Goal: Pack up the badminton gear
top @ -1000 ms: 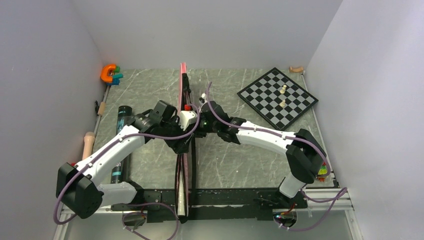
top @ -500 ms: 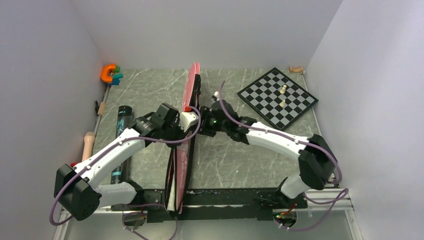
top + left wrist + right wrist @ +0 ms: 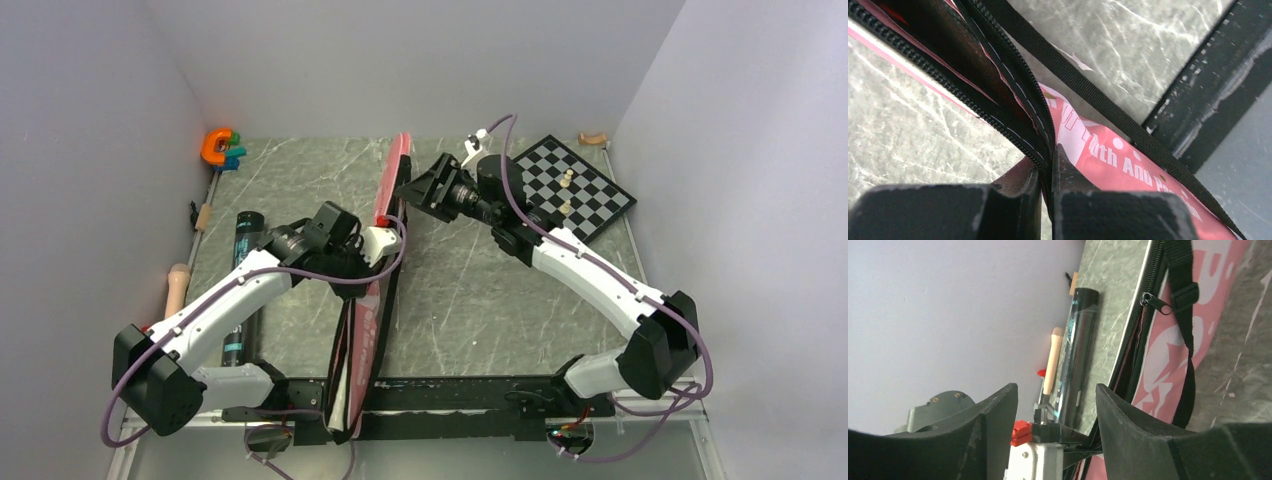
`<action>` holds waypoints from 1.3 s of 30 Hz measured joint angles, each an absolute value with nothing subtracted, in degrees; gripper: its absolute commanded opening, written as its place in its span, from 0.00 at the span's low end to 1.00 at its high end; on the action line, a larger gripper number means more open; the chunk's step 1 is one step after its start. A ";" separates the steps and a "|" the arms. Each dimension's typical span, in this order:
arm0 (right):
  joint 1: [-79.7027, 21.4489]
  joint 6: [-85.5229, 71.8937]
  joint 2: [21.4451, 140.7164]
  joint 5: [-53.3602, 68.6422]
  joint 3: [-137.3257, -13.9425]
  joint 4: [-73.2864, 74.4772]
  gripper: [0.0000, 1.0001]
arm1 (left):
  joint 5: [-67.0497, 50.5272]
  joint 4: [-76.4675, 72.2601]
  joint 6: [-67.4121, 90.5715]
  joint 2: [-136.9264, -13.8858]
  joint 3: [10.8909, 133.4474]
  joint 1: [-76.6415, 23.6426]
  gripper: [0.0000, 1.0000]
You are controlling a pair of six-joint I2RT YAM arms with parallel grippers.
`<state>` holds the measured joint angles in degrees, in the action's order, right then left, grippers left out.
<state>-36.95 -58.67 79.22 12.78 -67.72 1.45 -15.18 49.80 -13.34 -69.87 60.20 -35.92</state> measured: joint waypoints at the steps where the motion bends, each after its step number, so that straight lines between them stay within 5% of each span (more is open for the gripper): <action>1: -36.97 -58.67 79.44 13.47 -67.75 1.32 0.62 | -16.27 50.63 -13.98 -69.87 60.69 -35.94 0.00; 39: -27.07 -53.39 67.42 28.69 -55.02 6.42 0.66 | -25.87 60.73 -23.05 -71.11 65.76 -36.10 0.00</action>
<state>-27.07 -53.39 67.42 28.69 -55.02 6.42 -25.87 60.73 -23.05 -71.11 65.76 -36.10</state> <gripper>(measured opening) 0.655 0.089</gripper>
